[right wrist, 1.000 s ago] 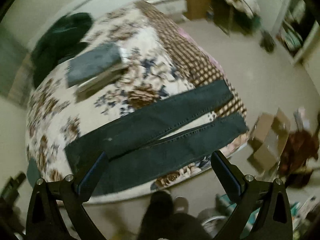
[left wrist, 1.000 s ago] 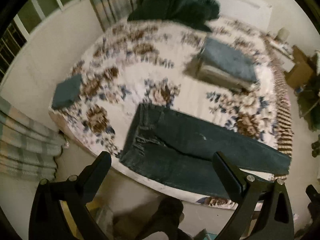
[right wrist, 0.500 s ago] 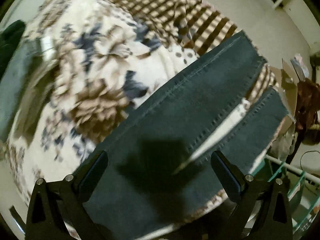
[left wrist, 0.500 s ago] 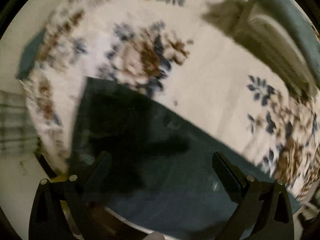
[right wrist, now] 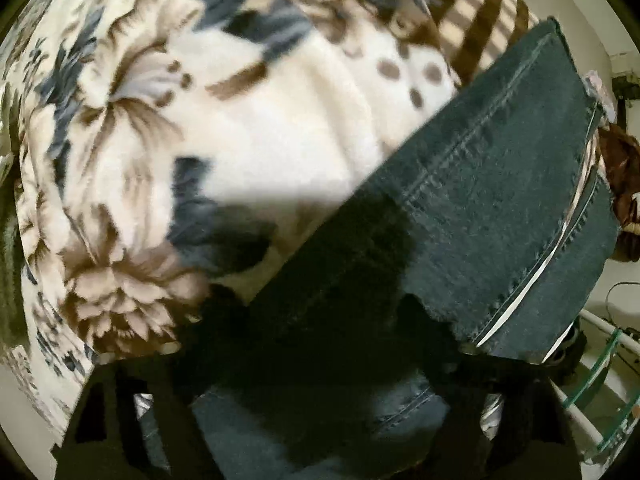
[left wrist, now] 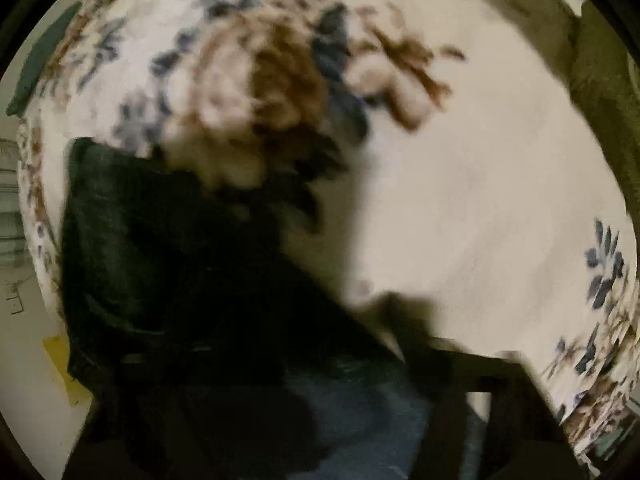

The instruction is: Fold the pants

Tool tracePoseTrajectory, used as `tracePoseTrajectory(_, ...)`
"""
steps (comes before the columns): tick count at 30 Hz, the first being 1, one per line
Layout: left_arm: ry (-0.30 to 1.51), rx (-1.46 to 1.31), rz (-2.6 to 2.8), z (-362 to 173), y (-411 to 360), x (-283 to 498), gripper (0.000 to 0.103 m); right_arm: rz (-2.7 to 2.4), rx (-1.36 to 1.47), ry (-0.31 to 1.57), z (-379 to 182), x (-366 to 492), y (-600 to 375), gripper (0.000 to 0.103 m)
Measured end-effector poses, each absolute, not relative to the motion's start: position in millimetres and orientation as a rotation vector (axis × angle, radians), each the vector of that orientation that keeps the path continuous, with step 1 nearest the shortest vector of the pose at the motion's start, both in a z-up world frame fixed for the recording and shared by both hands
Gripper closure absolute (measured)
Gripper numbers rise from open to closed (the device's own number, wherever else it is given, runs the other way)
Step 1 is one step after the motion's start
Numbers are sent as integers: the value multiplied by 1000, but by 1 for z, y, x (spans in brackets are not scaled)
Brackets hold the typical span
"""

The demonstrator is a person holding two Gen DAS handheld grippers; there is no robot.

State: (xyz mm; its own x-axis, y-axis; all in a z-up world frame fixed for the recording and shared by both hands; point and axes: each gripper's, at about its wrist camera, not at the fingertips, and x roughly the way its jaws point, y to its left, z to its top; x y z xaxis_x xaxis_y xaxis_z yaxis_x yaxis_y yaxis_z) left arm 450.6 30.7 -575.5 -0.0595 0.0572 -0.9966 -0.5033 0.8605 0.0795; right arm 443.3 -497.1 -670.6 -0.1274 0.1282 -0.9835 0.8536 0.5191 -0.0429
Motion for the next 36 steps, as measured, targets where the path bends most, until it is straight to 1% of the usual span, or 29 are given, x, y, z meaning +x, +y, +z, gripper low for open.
tracePoseTrajectory(1, 1552, -376, 456, -571, 36, 444, 76, -773, 873, 1588, -670, 440, -498, 44)
tracePoseTrajectory(2, 1538, -394, 429, -568, 41, 439, 83, -767, 888, 1578, -669, 436, -499, 58)
tracePoseTrajectory(3, 1518, -423, 395, -564, 46, 433, 84, -752, 907, 1564, -668, 433, -499, 71)
tracePoseTrajectory(4, 1489, -459, 353, -559, 51, 424, 86, -733, 922, 1551, -666, 430, -499, 78)
tracePoseTrajectory(5, 1467, -478, 324, -554, 55, 418, 88, -712, 924, 1541, -662, 428, -498, 89)
tracePoseTrajectory(6, 1440, -492, 295, -548, 57, 411, 88, -696, 909, 1536, -658, 426, -495, 91)
tracePoseTrajectory(8, 1398, -503, 252, -536, 60, 396, 92, -667, 878, 1516, -644, 422, -490, 93)
tracePoseTrajectory(12, 1309, -555, 216, -503, 79, 359, 93, -587, 794, 1481, -608, 398, -473, 96)
tracePoseTrajectory(14, 1266, -599, 217, -487, 90, 324, 93, -549, 767, 1471, -591, 376, -466, 97)
tracePoseTrajectory(15, 1260, -615, 219, -489, 95, 330, 93, -536, 761, 1470, -587, 366, -464, 97)
tracePoseTrajectory(17, 1254, -657, 230, -486, 104, 298, 93, -508, 753, 1468, -580, 340, -465, 97)
tracePoseTrajectory(19, 1273, -659, 253, -498, 109, 265, 93, -490, 745, 1475, -576, 307, -465, 97)
tracePoseTrajectory(21, 1322, -685, 296, -524, 115, 232, 93, -476, 728, 1506, -580, 265, -465, 97)
tracePoseTrajectory(25, 1397, -721, 356, -578, 120, 197, 92, -471, 705, 1593, -622, 221, -460, 97)
tracePoseTrajectory(26, 1418, -751, 368, -589, 124, 192, 90, -467, 688, 1602, -633, 215, -459, 96)
tracePoseTrajectory(28, 1425, -836, 360, -602, 133, 184, 90, -441, 709, 1625, -651, 205, -458, 95)
tracePoseTrajectory(29, 1407, -880, 343, -603, 137, 182, 90, -431, 721, 1642, -659, 203, -458, 90)
tracePoseTrajectory(30, 1397, -891, 334, -602, 138, 182, 90, -420, 744, 1651, -665, 199, -460, 81)
tracePoseTrajectory(31, 1392, -871, 328, -600, 140, 183, 87, -407, 767, 1642, -668, 199, -460, 73)
tracePoseTrajectory(32, 1383, -842, 325, -598, 140, 182, 82, -401, 782, 1630, -667, 197, -462, 57)
tracePoseTrajectory(33, 1372, -813, 321, -598, 139, 183, 79, -394, 805, 1603, -662, 192, -465, 50)
tracePoseTrajectory(35, 1385, -749, 336, -600, 139, 187, 67, -397, 828, 1558, -650, 190, -474, 49)
tracePoseTrajectory(36, 1393, -729, 352, -600, 139, 185, 65, -407, 831, 1538, -642, 187, -477, 44)
